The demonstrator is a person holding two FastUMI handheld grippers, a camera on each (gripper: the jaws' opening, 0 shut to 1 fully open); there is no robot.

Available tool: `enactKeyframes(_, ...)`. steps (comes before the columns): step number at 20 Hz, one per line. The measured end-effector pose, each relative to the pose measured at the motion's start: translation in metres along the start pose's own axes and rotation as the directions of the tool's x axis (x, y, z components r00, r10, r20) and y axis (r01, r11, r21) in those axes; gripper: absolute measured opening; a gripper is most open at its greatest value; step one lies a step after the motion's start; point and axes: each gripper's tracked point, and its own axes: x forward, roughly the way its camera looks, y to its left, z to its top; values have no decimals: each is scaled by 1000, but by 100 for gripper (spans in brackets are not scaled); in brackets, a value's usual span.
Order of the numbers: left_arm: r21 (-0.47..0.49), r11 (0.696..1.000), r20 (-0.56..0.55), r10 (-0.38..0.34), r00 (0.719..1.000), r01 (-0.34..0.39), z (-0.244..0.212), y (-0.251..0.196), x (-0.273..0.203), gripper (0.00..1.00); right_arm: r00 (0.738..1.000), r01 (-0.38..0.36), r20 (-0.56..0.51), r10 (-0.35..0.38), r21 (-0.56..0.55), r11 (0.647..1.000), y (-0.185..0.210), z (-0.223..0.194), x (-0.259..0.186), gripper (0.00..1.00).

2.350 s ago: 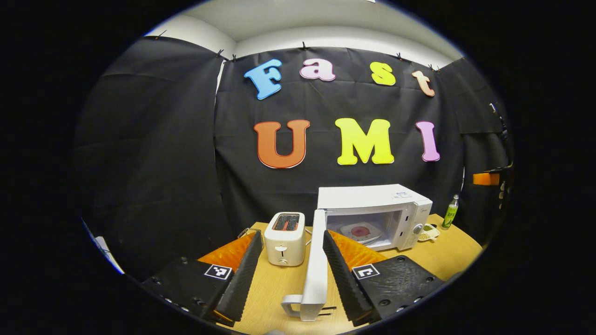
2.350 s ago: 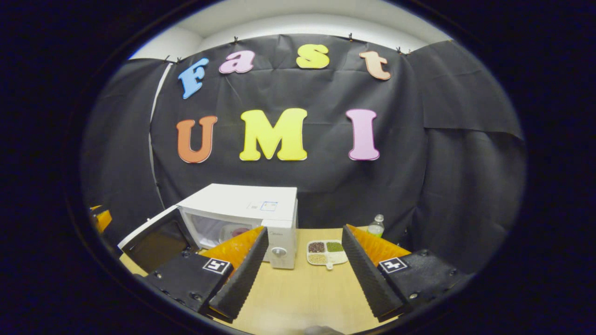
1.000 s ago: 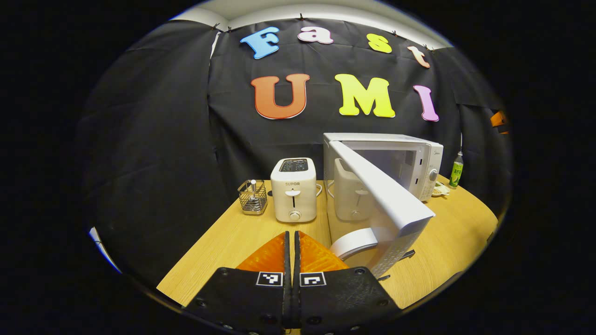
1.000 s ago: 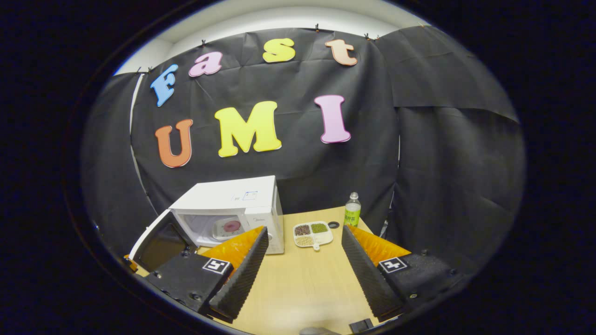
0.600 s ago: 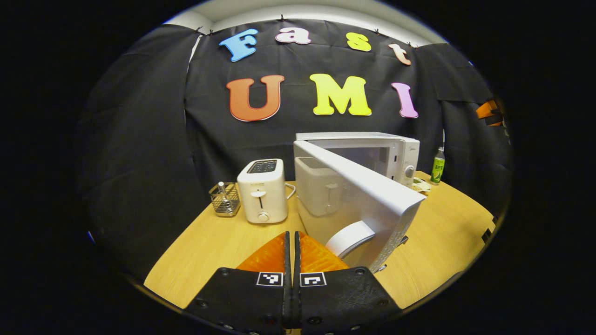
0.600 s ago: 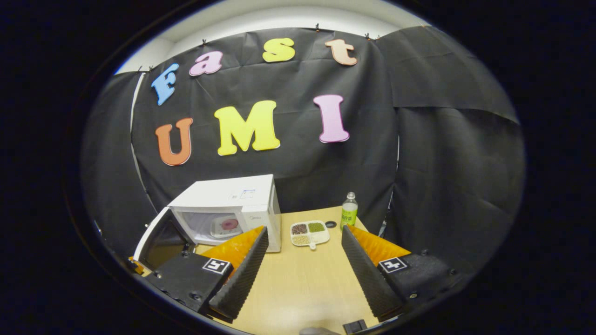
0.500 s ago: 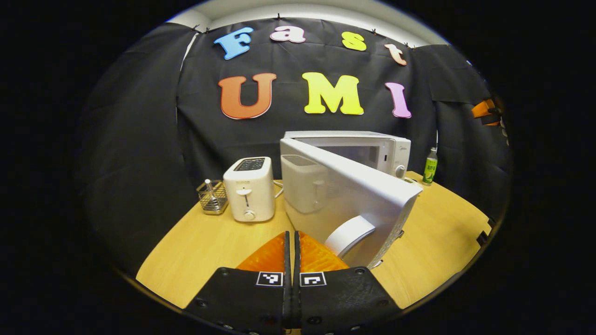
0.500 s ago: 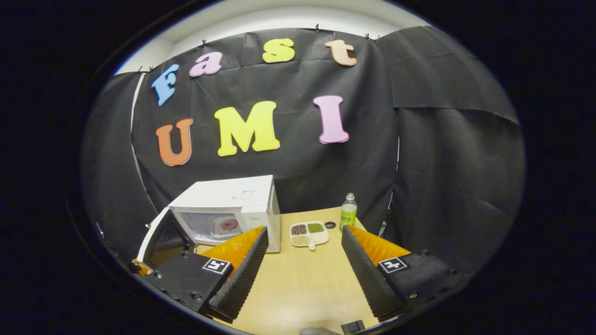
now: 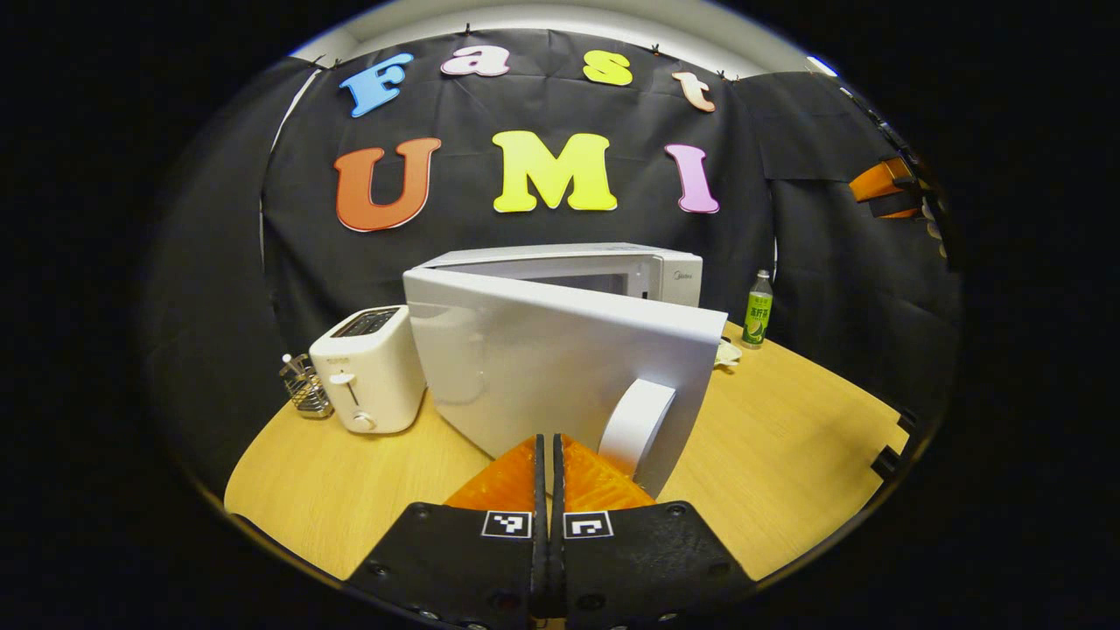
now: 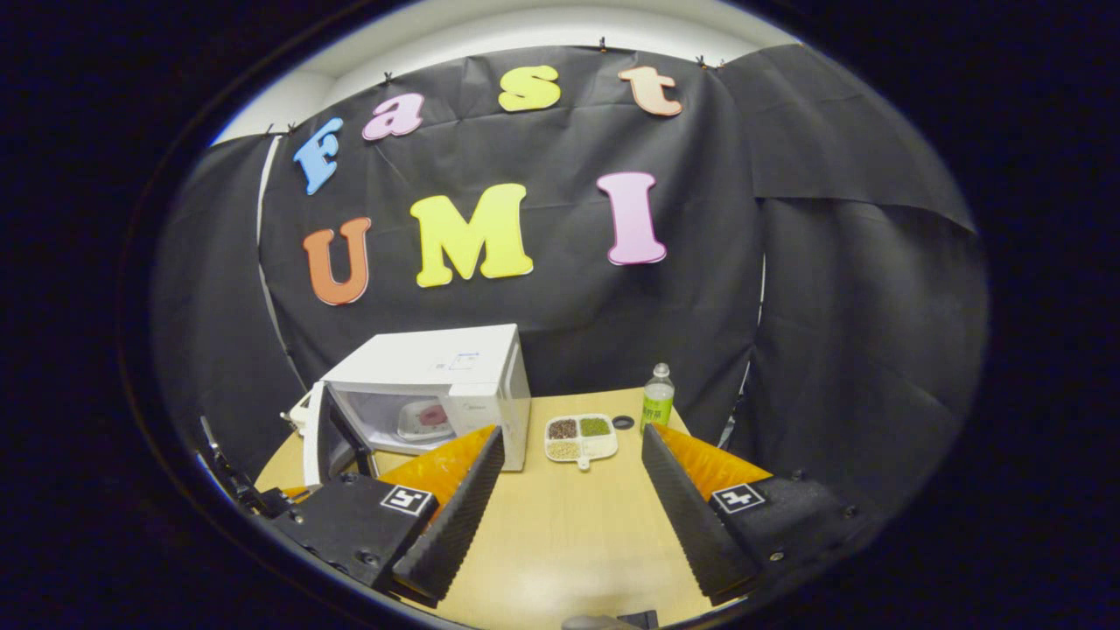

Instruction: Open the microwave oven with the left hand, put the food in, and close the microwave oven.

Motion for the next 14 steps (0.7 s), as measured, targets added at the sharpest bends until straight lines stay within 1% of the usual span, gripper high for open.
enactKeyframes(1, 3, 1000, 4, -11, 1000, 11, 3, -9, 9, 0, 1000, -6, -5, 6, -9, 1000, -2, 0, 4, 92)
enactKeyframes(2, 7, 1000, 6, -17, 1000, 17, 4, -17, 13, 0, 1000, -13, -12, 13, -15, 1000, -3, 0, 8, 100)
enactKeyframes(4, 11, 1000, 11, -27, 1000, 27, 10, -29, 31, 0, 1000, -23, -10, 23, -24, 999, -7, 4, 15, 100)
enactKeyframes(5, 10, 999, 17, -31, 999, 30, 13, -35, 40, 0, 1000, -26, -5, 26, -30, 999, -10, 5, 18, 92)
enactKeyframes(8, 16, 1000, 22, -27, 999, 26, 22, -47, 68, 0, 999, -28, -17, 28, -31, 999, -15, 5, 29, 92)
enactKeyframes(9, 14, 1000, 29, -21, 999, 20, 26, -49, 77, 0, 999, -26, -19, 26, -31, 999, -18, 5, 31, 100)
enactKeyframes(10, 12, 1000, 32, -20, 999, 19, 29, -51, 85, 0, 1000, -22, -19, 21, -31, 999, -21, 6, 35, 92)
enactKeyframes(12, 3, 1000, 39, -25, 999, 25, 36, -56, 101, 0, 999, -18, -28, 17, -31, 999, -25, 4, 39, 92)
enactKeyframes(13, 6, 1000, 43, -29, 999, 29, 40, -58, 108, 10, 999, -15, -33, 14, -31, 999, -27, 4, 40, 92)
enactKeyframes(14, 14, 999, 48, -31, 998, 30, 43, -61, 114, 0, 999, -13, -36, 12, -30, 999, -29, 3, 43, 92)
